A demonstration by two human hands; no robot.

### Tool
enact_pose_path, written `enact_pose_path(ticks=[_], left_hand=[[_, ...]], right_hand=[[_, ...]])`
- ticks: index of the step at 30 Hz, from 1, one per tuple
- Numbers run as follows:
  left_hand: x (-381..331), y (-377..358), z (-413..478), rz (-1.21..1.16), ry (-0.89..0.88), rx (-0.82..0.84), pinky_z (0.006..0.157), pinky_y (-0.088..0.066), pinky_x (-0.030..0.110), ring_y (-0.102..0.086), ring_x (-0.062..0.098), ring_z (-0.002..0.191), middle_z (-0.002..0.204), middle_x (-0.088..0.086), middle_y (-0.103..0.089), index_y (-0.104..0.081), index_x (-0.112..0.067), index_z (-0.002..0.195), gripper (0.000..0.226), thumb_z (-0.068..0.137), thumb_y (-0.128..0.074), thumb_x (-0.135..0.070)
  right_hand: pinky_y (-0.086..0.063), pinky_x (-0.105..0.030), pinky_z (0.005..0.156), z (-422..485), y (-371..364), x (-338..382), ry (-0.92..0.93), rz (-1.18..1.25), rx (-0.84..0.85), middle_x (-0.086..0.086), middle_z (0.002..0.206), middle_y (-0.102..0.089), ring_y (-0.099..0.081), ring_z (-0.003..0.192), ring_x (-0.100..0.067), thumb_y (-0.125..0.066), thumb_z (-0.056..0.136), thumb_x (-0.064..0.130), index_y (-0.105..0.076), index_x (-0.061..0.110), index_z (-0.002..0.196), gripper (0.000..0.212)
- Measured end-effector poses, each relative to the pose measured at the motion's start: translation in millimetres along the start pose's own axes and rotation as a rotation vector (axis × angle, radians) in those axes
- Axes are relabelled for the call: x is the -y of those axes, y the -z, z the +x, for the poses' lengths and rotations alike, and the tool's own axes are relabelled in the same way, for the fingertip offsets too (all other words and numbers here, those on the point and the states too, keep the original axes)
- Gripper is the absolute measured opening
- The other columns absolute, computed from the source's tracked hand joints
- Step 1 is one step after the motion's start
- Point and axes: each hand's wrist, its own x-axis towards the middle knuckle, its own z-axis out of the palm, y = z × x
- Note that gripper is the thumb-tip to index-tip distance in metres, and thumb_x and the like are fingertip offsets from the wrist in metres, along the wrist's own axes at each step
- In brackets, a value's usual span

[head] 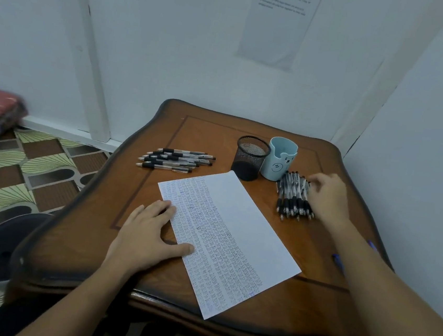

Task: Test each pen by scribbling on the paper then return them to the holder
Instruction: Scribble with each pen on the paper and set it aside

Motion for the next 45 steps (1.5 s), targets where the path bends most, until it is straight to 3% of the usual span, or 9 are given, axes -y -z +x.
enact_pose_path(ticks=[6, 13, 20, 27, 32, 35, 39, 43, 45], left_hand=[[-3, 2, -3, 0.029, -0.005, 0.001, 0.117, 0.006, 0.029, -0.006, 0.003, 0.146, 0.161, -0.012, -0.012, -0.021, -0.027, 0.153, 0.106, 0.069, -0.042, -0.089], [0, -2, -2, 0.036, -0.025, -0.043, 0.114, 0.010, 0.025, -0.004, 0.002, 0.145, 0.161, -0.011, -0.011, -0.020, -0.025, 0.154, 0.110, 0.066, -0.031, -0.091], [4, -4, 0, 0.048, -0.032, -0.042, 0.113, 0.012, 0.024, -0.002, 0.002, 0.146, 0.161, -0.011, -0.011, -0.018, -0.025, 0.154, 0.105, 0.072, -0.038, -0.087], [3, -2, -1, 0.052, -0.016, -0.023, 0.117, 0.006, 0.029, -0.005, 0.004, 0.146, 0.161, -0.009, -0.011, -0.020, -0.024, 0.154, 0.103, 0.074, -0.041, -0.085], [3, -4, -1, 0.060, -0.006, -0.015, 0.119, 0.001, 0.032, -0.007, 0.004, 0.146, 0.161, -0.009, -0.013, -0.021, -0.026, 0.153, 0.112, 0.063, -0.019, -0.091], [2, -4, -2, 0.049, -0.009, -0.025, 0.119, -0.001, 0.033, -0.011, 0.006, 0.146, 0.160, -0.009, -0.017, -0.025, -0.028, 0.152, 0.109, 0.063, -0.014, -0.089], [1, -4, -3, 0.062, -0.015, -0.033, 0.119, -0.002, 0.033, -0.012, 0.006, 0.146, 0.160, -0.009, -0.019, -0.027, -0.030, 0.152, 0.088, 0.081, -0.028, -0.082], [-1, -4, -3, 0.068, -0.014, -0.043, 0.119, -0.002, 0.033, -0.011, 0.007, 0.147, 0.161, -0.009, -0.018, -0.027, -0.031, 0.151, 0.072, 0.091, -0.031, -0.070], [-1, -4, -3, 0.072, -0.008, -0.027, 0.119, -0.001, 0.033, -0.010, 0.007, 0.147, 0.161, -0.009, -0.016, -0.026, -0.031, 0.151, 0.085, 0.083, -0.021, -0.081]], right_hand=[[-0.038, -0.020, 0.081, -22, -53, 104, 0.418, 0.224, 0.254, -0.005, 0.106, -0.060, -0.055, 0.093, -0.013, -0.054, 0.097, 0.004, -0.074, 0.010, 0.109, 0.024], [-0.042, -0.029, 0.091, -26, -131, 179, 0.299, 0.325, 0.475, -0.001, 0.130, -0.057, -0.052, 0.118, -0.020, -0.050, 0.101, 0.012, -0.067, 0.025, 0.127, 0.034], [-0.047, -0.036, 0.083, -16, -144, 190, 0.309, 0.164, 0.448, -0.001, 0.111, -0.048, -0.051, 0.102, -0.021, -0.056, 0.098, 0.019, -0.065, 0.024, 0.099, 0.010], [-0.049, -0.031, 0.070, -19, -86, 167, -0.036, 0.886, 0.438, -0.006, 0.096, -0.064, -0.057, 0.087, -0.016, -0.064, 0.095, 0.016, -0.062, 0.021, 0.087, 0.009], [-0.056, -0.036, 0.062, -40, -31, 146, -0.266, 1.459, 0.349, -0.003, 0.076, -0.064, -0.062, 0.063, -0.021, -0.038, 0.108, 0.028, -0.044, 0.025, 0.102, 0.010], [-0.030, -0.021, 0.042, -57, -14, 129, -0.269, 1.437, 0.357, 0.000, 0.062, -0.041, -0.029, 0.045, -0.011, -0.032, 0.109, 0.032, -0.046, 0.036, 0.113, 0.015], [-0.016, -0.021, 0.042, -74, -1, 110, -0.200, 1.285, 0.375, -0.001, 0.060, -0.034, -0.021, 0.046, -0.010, -0.050, 0.103, 0.033, -0.045, 0.021, 0.107, 0.013], [-0.031, -0.025, 0.042, -84, 4, 96, -0.164, 1.298, 0.343, -0.003, 0.050, -0.036, -0.031, 0.041, -0.013, -0.053, 0.102, 0.022, -0.055, 0.009, 0.100, 0.013], [-0.050, -0.033, 0.057, -87, 4, 90, -0.229, 1.367, 0.401, -0.005, 0.053, -0.049, -0.049, 0.049, -0.015, -0.042, 0.106, 0.027, -0.062, 0.003, 0.094, 0.034]])
